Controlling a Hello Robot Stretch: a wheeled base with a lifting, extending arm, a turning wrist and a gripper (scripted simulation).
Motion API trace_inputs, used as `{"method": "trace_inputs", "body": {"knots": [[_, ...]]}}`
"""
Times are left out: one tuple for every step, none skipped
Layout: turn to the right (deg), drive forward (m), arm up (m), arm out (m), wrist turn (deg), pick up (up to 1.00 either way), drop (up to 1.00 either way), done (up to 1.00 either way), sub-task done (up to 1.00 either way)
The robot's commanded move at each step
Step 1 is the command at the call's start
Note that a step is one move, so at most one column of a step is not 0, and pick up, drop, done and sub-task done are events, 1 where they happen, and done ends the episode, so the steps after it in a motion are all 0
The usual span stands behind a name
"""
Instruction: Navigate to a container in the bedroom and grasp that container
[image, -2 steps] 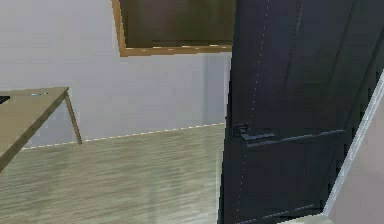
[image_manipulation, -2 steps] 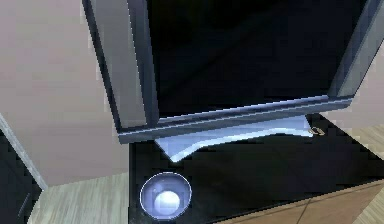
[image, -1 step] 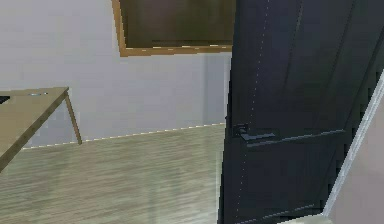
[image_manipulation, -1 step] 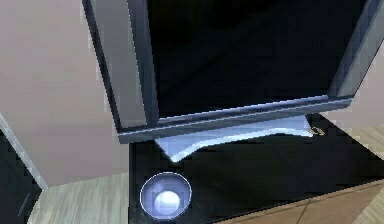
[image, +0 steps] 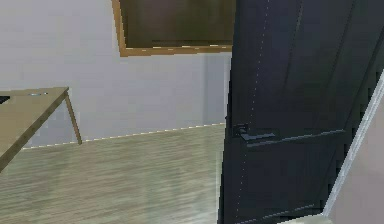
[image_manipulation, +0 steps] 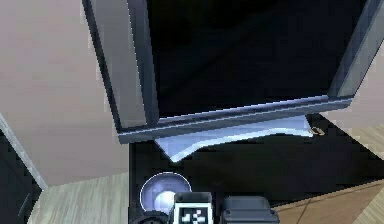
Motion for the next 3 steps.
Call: {"method": "trace_inputs", "body": {"knots": [[0.0,0.00,0.00,0.10,0.0,0.00,0.00,0.00,0.00],[0.0,0.00,0.00,0.00,45.0,0.00,0.00,0.00,0.00],[0.0,0.00,0.00,0.00,45.0,0.00,0.00,0.00,0.00]]}}
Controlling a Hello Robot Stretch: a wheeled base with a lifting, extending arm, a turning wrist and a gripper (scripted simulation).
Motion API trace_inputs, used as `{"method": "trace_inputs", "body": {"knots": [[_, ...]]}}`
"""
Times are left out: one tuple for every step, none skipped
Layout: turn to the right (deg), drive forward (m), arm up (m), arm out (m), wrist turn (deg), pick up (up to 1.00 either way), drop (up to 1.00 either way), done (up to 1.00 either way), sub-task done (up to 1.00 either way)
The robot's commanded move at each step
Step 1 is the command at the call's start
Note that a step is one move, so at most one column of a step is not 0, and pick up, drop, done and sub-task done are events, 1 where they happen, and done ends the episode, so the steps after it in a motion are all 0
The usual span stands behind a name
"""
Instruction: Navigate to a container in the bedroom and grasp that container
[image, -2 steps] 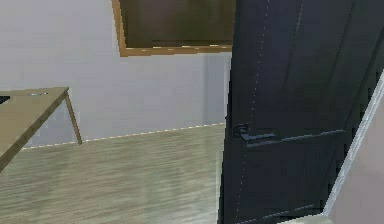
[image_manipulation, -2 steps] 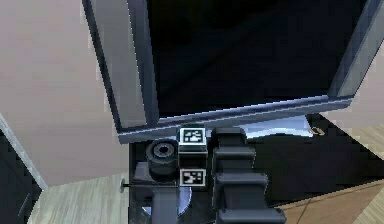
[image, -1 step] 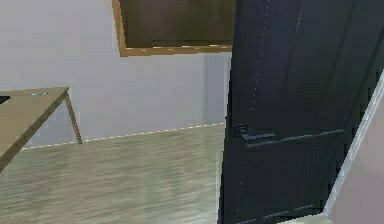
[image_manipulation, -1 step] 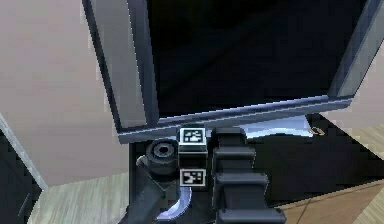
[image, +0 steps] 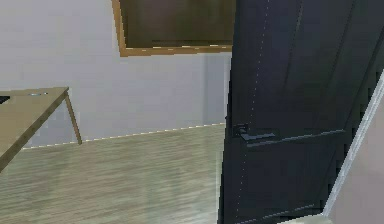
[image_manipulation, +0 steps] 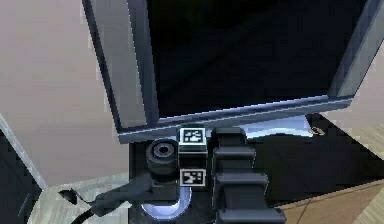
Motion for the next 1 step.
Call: {"method": "trace_inputs", "body": {"knots": [[0.0,0.00,0.00,0.00,45.0,0.00,0.00,0.00,0.00]]}}
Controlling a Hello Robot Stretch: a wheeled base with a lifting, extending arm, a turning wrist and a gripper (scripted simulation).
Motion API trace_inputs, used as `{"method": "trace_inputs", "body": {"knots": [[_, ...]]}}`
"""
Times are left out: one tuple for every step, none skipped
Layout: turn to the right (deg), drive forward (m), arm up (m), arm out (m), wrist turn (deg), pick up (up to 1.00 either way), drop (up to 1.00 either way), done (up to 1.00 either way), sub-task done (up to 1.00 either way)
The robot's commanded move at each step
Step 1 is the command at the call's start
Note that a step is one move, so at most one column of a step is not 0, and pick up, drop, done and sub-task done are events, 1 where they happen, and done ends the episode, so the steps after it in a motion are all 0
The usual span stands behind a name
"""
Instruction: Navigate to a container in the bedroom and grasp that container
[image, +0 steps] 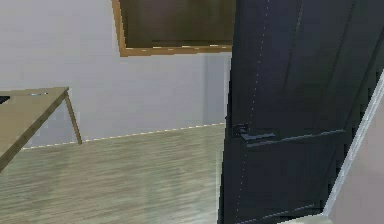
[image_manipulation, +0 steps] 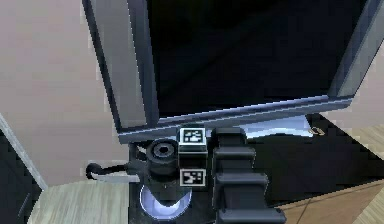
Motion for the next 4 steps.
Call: {"method": "trace_inputs", "body": {"knots": [[0.0,0.00,0.00,0.00,21.0,0.00,0.00,0.00,0.00],[0.0,0.00,-0.30,0.00,0.0,0.00,0.00,0.00,0.00],[0.0,0.00,0.00,0.00,0.0,1.00,0.00,0.00,0.00],[0.0,0.00,0.10,0.00,0.0,0.00,0.00,0.00,0.00]]}}
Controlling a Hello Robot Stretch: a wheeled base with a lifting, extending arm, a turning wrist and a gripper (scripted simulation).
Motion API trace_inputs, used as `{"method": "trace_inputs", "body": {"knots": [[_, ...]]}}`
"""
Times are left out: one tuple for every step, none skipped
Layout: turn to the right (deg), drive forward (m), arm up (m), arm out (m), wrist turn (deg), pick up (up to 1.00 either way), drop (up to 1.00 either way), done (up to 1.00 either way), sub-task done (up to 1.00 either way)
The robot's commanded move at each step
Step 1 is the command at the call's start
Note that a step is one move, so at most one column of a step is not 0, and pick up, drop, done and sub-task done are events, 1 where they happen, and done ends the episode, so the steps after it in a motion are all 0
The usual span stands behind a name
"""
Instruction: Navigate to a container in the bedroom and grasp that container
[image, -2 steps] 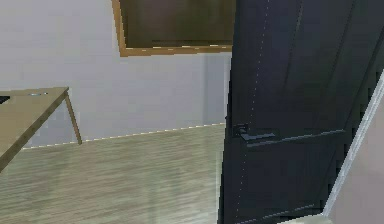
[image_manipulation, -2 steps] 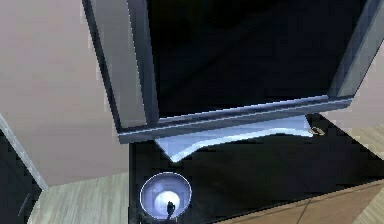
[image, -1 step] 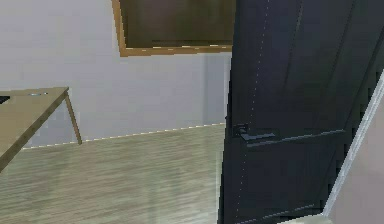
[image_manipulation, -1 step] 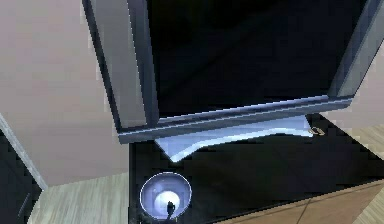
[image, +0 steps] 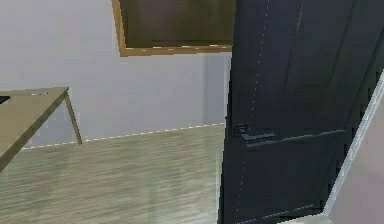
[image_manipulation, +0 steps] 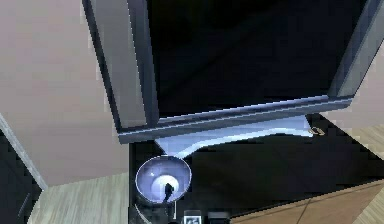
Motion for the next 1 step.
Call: {"method": "trace_inputs", "body": {"knots": [[0.0,0.00,0.00,0.00,0.0,0.00,0.00,1.00,0.00]]}}
